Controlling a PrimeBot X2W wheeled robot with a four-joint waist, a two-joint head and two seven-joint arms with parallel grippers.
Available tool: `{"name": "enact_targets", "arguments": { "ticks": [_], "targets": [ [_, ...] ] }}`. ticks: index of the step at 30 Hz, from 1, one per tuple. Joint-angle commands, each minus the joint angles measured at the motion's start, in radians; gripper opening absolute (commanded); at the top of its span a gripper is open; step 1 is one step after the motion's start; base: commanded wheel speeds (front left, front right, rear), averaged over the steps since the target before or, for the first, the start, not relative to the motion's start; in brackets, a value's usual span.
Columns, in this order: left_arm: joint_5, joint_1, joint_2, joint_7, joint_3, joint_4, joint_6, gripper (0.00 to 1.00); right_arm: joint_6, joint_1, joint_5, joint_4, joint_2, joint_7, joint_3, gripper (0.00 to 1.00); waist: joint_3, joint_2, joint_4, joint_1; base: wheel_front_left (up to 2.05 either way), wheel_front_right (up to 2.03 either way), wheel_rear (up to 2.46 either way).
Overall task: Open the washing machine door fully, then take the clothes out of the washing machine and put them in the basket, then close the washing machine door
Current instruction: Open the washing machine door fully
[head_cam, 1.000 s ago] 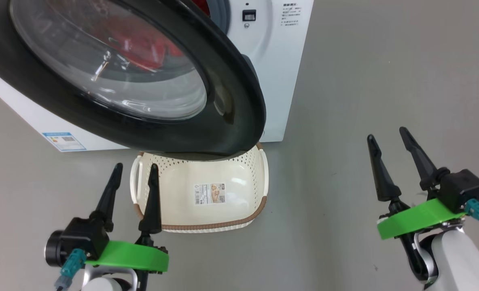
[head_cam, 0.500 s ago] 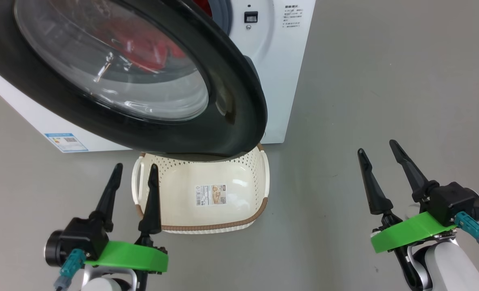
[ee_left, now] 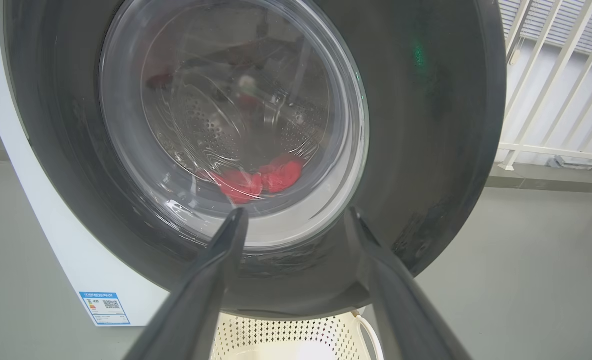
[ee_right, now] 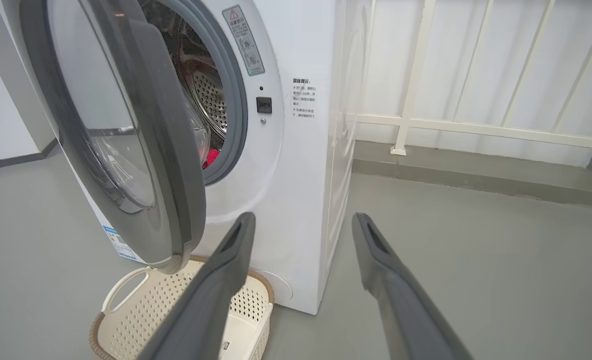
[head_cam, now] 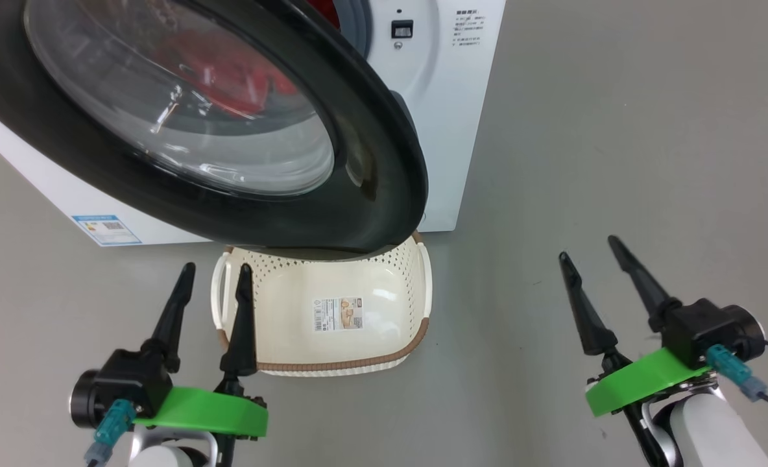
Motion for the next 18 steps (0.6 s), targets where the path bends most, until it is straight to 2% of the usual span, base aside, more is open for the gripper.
{"name": "enact_targets", "arguments": {
  "ticks": [1, 7, 9, 13, 18],
  "targets": [
    [0.011, 0.003, 0.016, -0.008, 0.033, -0.024, 0.001, 1.0, 0.005, -0.021, -0.022, -0.008, -0.007, -0.006, 0.027, 0.0, 0.001, 0.0, 0.0, -0.0001, 0.0, 0.0, 0.0],
    [0.008, 0.003, 0.016, -0.008, 0.028, -0.031, 0.005, 1.0, 0.005, -0.075, -0.01, 0.036, 0.007, -0.006, 0.029, 0.0, 0.007, 0.0, 0.006, -0.0001, 0.0, 0.0, 0.0],
    [0.006, 0.001, 0.016, -0.008, 0.026, -0.036, 0.007, 1.0, 0.005, -0.106, 0.038, 0.058, 0.015, -0.006, 0.03, 0.0, 0.014, 0.0, 0.012, -0.0001, 0.0, 0.0, 0.0],
    [0.002, -0.007, 0.016, -0.008, 0.018, -0.044, 0.009, 1.0, 0.005, -0.185, 0.292, 0.127, 0.035, 0.004, 0.038, 0.0, 0.026, 0.0, 0.03, -0.0001, 0.0, 0.0, 0.0],
    [-0.002, -0.015, 0.016, -0.008, 0.004, -0.051, 0.015, 1.0, 0.005, -0.299, 0.628, 0.162, 0.028, 0.108, 0.084, 0.0, 0.045, 0.0, 0.059, -0.0001, 0.0, 0.0, 0.0]
  ]
}}
